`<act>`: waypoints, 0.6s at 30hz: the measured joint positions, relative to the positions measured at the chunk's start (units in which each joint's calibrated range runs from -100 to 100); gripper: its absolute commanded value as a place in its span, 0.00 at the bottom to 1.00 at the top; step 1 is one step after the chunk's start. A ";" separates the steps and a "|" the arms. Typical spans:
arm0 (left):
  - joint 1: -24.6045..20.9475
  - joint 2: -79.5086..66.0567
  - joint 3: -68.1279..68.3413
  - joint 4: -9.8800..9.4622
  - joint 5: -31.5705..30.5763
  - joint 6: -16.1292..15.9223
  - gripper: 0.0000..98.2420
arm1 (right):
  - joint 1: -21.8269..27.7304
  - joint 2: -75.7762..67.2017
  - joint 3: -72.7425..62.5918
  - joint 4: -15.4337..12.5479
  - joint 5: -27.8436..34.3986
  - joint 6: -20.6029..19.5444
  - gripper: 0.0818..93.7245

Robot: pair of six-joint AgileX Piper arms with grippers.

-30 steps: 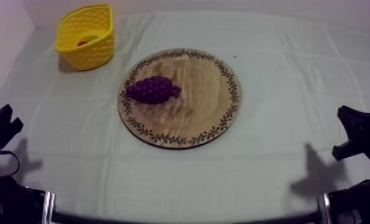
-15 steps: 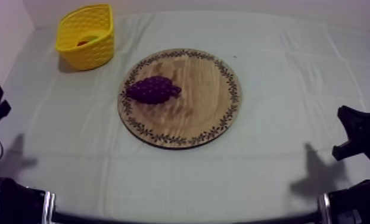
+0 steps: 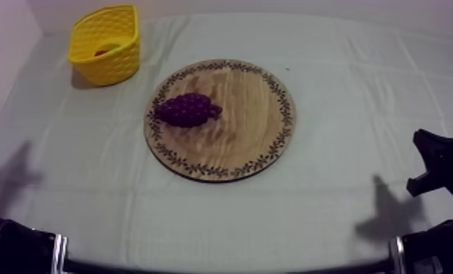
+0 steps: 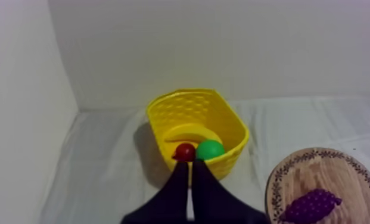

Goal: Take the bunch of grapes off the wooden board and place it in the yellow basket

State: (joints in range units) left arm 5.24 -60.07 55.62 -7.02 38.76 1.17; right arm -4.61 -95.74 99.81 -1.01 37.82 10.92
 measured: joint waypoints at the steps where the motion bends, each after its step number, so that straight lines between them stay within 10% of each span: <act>1: 0.33 1.42 -1.37 -0.01 0.41 -0.29 0.00 | 0.00 0.00 0.00 0.00 0.00 0.00 0.00; 18: 10.36 26.20 -27.96 -0.94 14.48 -5.20 0.00 | 0.00 0.00 0.00 0.00 0.00 0.00 0.00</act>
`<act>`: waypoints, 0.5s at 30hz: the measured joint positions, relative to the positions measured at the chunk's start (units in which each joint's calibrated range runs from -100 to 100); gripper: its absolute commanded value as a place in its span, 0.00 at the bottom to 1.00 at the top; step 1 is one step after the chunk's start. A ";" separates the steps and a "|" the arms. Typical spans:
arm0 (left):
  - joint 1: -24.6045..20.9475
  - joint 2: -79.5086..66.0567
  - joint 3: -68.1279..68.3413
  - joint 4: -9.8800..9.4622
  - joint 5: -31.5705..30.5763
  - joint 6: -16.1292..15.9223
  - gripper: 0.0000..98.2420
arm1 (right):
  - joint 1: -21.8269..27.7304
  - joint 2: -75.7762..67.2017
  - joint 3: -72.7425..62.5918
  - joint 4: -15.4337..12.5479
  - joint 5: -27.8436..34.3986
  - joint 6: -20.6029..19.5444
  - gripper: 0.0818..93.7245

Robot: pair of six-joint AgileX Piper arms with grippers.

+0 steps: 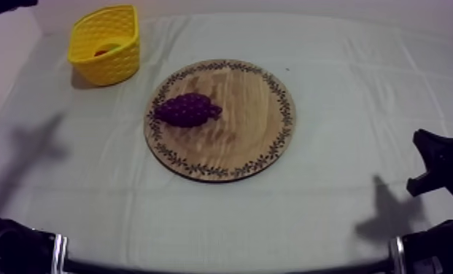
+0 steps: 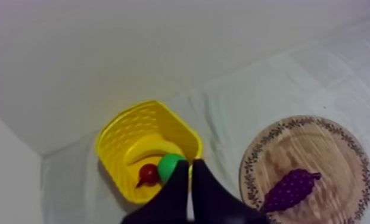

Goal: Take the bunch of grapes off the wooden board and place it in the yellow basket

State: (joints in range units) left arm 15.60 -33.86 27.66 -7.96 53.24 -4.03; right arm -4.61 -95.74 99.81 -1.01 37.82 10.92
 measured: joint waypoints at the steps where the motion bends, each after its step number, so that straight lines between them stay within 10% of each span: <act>1: 0.85 1.53 -1.41 -0.37 0.76 0.03 0.00 | 0.00 0.00 0.00 0.00 0.00 0.00 0.00; 15: 9.58 19.74 -8.15 -3.62 4.05 -0.66 0.00 | 0.00 0.00 0.00 0.00 0.00 0.00 0.00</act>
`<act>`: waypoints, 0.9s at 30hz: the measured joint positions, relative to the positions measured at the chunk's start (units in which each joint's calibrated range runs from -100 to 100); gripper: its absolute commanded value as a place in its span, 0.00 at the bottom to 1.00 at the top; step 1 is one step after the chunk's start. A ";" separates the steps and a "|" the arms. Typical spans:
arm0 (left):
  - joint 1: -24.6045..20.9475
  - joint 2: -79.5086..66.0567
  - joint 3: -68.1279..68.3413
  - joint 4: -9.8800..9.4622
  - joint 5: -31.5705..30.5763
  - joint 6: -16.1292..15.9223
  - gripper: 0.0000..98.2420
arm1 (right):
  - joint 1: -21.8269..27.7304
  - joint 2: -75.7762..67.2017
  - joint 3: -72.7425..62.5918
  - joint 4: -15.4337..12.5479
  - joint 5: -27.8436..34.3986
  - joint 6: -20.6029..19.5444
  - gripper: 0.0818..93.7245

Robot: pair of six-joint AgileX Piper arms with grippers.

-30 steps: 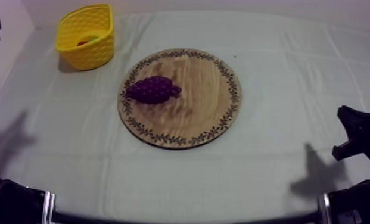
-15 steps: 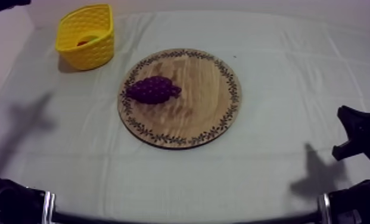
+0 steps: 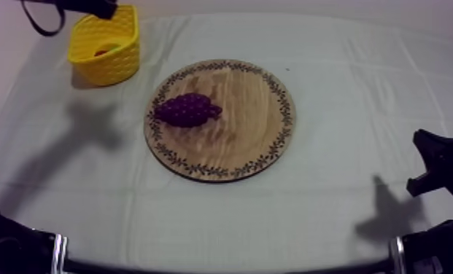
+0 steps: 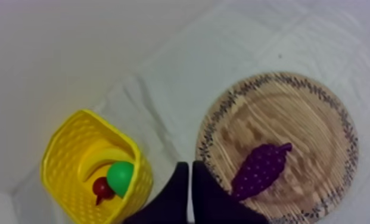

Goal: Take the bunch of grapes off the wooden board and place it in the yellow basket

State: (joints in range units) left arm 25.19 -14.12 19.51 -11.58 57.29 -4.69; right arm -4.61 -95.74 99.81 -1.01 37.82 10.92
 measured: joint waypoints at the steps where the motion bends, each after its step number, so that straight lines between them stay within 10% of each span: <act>1: 0.46 1.17 -0.06 -0.15 0.16 0.00 0.00 | 0.00 0.00 0.00 0.00 0.00 0.00 0.00; 17: 3.46 15.61 -2.27 0.38 1.31 -1.80 0.03 | 0.00 0.00 0.00 0.00 0.00 0.00 0.00; 27: 3.19 17.76 -5.15 0.84 8.89 -1.34 0.75 | 0.00 0.00 0.00 0.00 0.00 0.00 0.00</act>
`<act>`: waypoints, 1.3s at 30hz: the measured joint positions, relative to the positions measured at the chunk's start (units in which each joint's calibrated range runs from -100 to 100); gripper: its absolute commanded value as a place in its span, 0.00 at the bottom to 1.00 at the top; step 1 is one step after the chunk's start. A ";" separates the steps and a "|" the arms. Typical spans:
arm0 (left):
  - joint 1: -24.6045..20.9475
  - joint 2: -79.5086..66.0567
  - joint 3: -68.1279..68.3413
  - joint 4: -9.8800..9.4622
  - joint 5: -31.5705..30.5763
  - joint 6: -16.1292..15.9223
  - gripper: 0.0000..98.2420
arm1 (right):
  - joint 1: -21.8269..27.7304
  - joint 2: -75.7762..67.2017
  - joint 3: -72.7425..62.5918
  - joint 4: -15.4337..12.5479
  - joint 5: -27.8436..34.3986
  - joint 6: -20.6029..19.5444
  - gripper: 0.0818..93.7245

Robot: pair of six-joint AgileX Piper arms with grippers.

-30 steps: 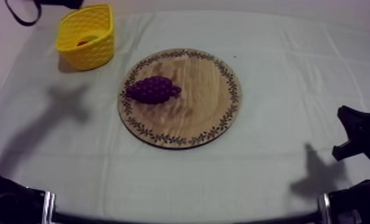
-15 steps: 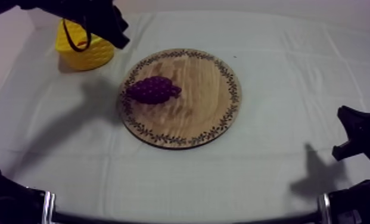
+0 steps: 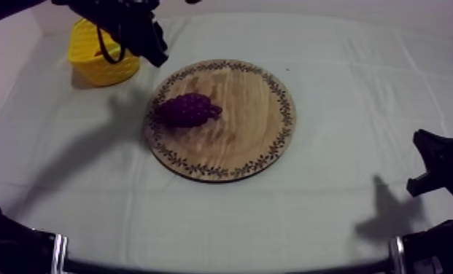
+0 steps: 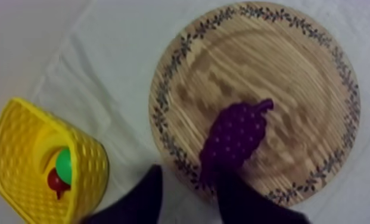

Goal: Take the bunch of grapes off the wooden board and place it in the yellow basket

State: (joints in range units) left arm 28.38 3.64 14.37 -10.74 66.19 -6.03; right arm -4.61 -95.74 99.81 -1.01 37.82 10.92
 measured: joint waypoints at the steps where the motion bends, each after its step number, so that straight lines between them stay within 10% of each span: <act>1: -0.04 0.07 -0.08 0.00 0.96 0.00 0.82 | 0.00 0.00 0.00 0.00 0.00 0.00 0.00; 16: -0.18 1.03 1.75 1.31 7.91 -3.55 0.98 | 0.00 0.00 0.00 0.00 0.00 0.00 0.00; 39: 0.66 17.07 9.08 0.42 -19.67 -5.06 0.93 | 0.00 0.00 0.00 0.00 0.00 0.00 0.00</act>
State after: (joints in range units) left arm 29.04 20.71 23.44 -10.31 46.52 -11.09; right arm -4.61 -95.74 99.81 -1.01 37.82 10.92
